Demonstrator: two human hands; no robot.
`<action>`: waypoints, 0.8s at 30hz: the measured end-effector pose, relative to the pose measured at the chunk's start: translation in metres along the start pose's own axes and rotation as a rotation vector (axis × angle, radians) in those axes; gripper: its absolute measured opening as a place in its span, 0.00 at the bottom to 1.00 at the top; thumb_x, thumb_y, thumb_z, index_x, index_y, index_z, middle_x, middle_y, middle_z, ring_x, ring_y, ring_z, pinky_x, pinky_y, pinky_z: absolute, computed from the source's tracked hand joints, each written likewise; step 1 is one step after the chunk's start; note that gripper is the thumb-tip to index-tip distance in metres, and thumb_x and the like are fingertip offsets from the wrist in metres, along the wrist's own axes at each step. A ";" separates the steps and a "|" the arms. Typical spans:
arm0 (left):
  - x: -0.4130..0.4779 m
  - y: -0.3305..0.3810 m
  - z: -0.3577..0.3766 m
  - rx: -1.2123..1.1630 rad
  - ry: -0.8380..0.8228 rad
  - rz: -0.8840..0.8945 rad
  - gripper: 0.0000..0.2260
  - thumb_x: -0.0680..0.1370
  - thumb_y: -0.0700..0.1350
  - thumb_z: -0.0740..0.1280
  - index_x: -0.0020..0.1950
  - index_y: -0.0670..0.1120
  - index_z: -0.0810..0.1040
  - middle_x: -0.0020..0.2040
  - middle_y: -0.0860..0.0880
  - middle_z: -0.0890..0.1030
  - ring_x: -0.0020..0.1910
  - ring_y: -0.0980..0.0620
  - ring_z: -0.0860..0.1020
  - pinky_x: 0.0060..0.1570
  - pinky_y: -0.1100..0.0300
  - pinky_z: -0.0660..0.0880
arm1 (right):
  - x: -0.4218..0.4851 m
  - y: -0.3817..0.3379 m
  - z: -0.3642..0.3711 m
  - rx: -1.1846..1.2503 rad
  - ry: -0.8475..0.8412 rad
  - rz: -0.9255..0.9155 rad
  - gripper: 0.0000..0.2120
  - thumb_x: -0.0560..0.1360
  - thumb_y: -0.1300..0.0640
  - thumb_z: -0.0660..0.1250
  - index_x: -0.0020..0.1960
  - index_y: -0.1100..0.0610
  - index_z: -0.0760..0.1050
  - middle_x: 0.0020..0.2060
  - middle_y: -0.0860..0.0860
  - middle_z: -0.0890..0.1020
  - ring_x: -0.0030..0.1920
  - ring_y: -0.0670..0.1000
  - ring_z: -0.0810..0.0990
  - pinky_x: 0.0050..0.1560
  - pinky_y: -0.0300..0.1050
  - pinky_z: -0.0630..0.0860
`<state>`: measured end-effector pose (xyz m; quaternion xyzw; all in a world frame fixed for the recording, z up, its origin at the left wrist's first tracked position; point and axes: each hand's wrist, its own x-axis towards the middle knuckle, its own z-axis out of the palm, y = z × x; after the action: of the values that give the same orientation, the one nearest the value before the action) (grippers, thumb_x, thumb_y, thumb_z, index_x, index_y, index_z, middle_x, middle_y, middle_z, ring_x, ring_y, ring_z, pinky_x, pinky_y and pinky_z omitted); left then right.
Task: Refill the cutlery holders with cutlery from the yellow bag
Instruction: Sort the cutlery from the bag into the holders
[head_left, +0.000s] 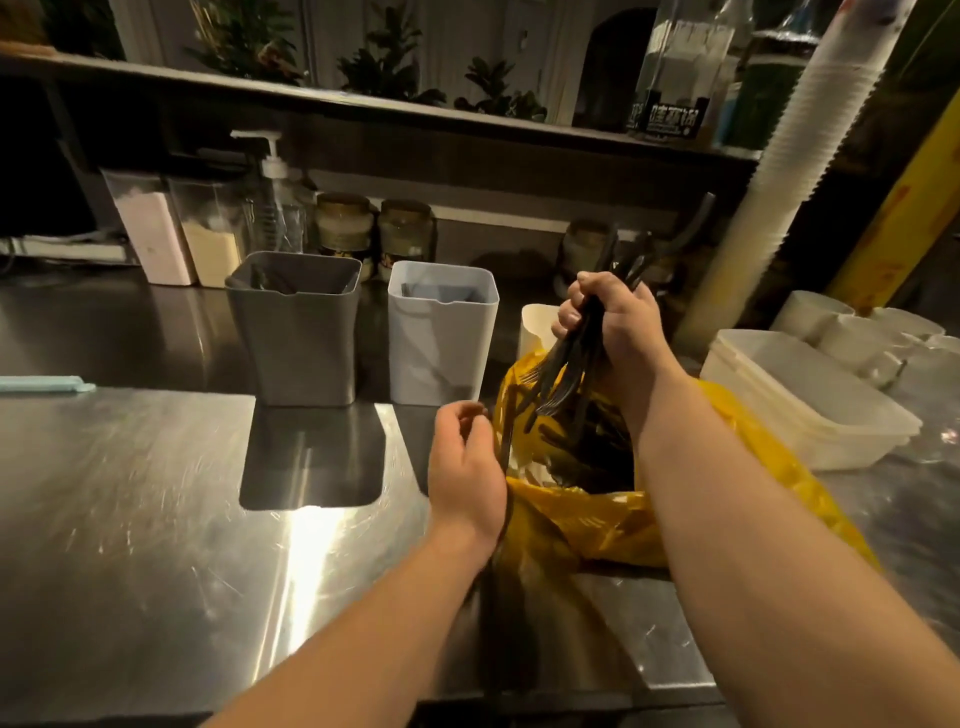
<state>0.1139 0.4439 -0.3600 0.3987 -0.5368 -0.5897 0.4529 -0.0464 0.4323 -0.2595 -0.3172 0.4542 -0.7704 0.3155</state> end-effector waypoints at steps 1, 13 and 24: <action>0.003 0.003 -0.005 0.002 0.016 0.005 0.07 0.85 0.47 0.57 0.56 0.53 0.74 0.51 0.50 0.79 0.54 0.49 0.78 0.58 0.48 0.78 | 0.002 0.002 -0.002 0.026 0.005 0.016 0.06 0.81 0.62 0.61 0.45 0.61 0.71 0.31 0.52 0.73 0.28 0.49 0.73 0.30 0.45 0.73; 0.008 0.004 -0.040 0.923 -0.484 0.200 0.18 0.81 0.45 0.67 0.69 0.56 0.69 0.57 0.57 0.77 0.59 0.52 0.78 0.61 0.58 0.76 | -0.016 0.007 -0.019 0.238 -0.205 0.094 0.17 0.82 0.57 0.56 0.35 0.56 0.71 0.28 0.49 0.69 0.28 0.46 0.70 0.31 0.39 0.71; 0.041 0.076 -0.056 0.389 -0.309 0.182 0.15 0.83 0.34 0.60 0.61 0.54 0.71 0.49 0.42 0.83 0.34 0.41 0.85 0.35 0.51 0.84 | -0.021 0.024 -0.026 0.310 -0.441 0.162 0.18 0.80 0.56 0.55 0.33 0.55 0.72 0.26 0.49 0.70 0.26 0.45 0.71 0.31 0.38 0.72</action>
<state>0.1650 0.3884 -0.2893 0.3337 -0.7365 -0.4861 0.3316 -0.0490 0.4522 -0.2956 -0.3881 0.2751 -0.7152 0.5120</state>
